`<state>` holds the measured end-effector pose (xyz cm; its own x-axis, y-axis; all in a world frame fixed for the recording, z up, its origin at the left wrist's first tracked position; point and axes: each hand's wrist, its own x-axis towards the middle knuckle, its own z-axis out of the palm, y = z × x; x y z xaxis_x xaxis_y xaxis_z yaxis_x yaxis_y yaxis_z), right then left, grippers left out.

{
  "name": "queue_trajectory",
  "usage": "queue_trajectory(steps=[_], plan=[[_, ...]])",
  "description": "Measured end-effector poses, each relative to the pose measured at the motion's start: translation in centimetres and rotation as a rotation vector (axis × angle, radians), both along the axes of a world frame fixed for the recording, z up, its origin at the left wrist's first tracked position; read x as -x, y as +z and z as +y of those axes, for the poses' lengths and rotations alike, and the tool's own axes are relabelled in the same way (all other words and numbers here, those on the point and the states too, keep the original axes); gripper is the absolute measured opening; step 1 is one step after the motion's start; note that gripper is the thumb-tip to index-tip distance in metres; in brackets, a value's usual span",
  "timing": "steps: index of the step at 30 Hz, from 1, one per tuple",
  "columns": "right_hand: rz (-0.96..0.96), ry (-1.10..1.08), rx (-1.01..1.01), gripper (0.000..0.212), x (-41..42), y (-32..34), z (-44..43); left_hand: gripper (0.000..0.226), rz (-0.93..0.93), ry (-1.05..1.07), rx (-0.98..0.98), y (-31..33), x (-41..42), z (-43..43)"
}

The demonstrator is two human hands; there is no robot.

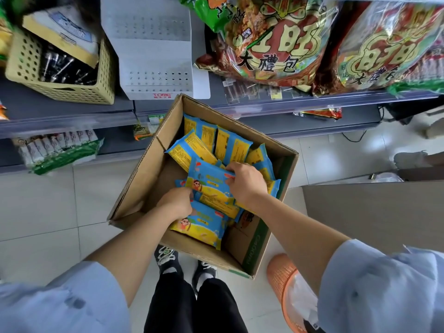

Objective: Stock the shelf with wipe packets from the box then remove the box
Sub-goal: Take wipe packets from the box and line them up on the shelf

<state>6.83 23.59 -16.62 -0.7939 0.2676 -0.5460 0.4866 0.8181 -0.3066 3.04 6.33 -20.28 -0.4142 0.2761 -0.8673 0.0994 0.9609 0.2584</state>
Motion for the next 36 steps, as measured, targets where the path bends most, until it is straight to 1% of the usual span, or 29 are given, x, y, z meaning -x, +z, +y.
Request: queue_trajectory(steps=[2, 5, 6, 9, 12, 16, 20, 24, 27, 30, 36], plan=[[-0.018, -0.014, 0.026, 0.033, 0.0, 0.1, 0.1, 0.043, 0.006, 0.027, -0.033, 0.8, 0.5, -0.1], [-0.010, -0.051, 0.065, 0.027, 0.1, 0.9, 0.0, 0.024, 0.032, 0.082, -0.126, 2.6, 0.8, -0.1], [-0.002, -0.061, 0.075, 0.025, 0.2, 1.3, 0.0, 0.022, 0.049, 0.097, -0.148, 3.3, 0.9, -0.2], [0.023, -0.073, 0.093, 0.021, 0.4, 2.9, 0.2, 0.020, 0.133, 0.122, -0.199, 5.4, 1.1, -0.9], [0.069, -0.041, 0.076, 0.019, 1.0, 5.4, 0.4, 0.024, 0.227, 0.148, -0.222, 8.1, 1.4, -1.8], [0.155, 0.030, 0.038, 0.023, 2.5, 9.8, -0.3, 0.026, 0.387, 0.208, -0.237, 13.1, 1.9, -3.7], [0.257, 0.098, 0.027, 0.023, 4.3, 14.3, -2.2, 0.020, 0.502, 0.297, -0.292, 18.8, 2.5, -6.5], [0.367, 0.138, 0.055, 0.015, 5.8, 18.6, -5.4, 0.014, 0.636, 0.346, -0.326, 24.5, 3.0, -10.6], [0.443, 0.179, 0.066, 0.013, 6.8, 22.2, -8.8, 0.013, 0.719, 0.396, -0.328, 27.9, 3.2, -14.5], [0.511, 0.235, 0.094, 0.015, 7.6, 25.7, -12.7, 0.012, 0.777, 0.438, -0.340, 31.2, 3.1, -18.7], [0.614, 0.315, 0.117, 0.022, 8.3, 31.9, -21.7, 0.011, 0.874, 0.454, -0.349, 37.5, 2.5, -27.6]])
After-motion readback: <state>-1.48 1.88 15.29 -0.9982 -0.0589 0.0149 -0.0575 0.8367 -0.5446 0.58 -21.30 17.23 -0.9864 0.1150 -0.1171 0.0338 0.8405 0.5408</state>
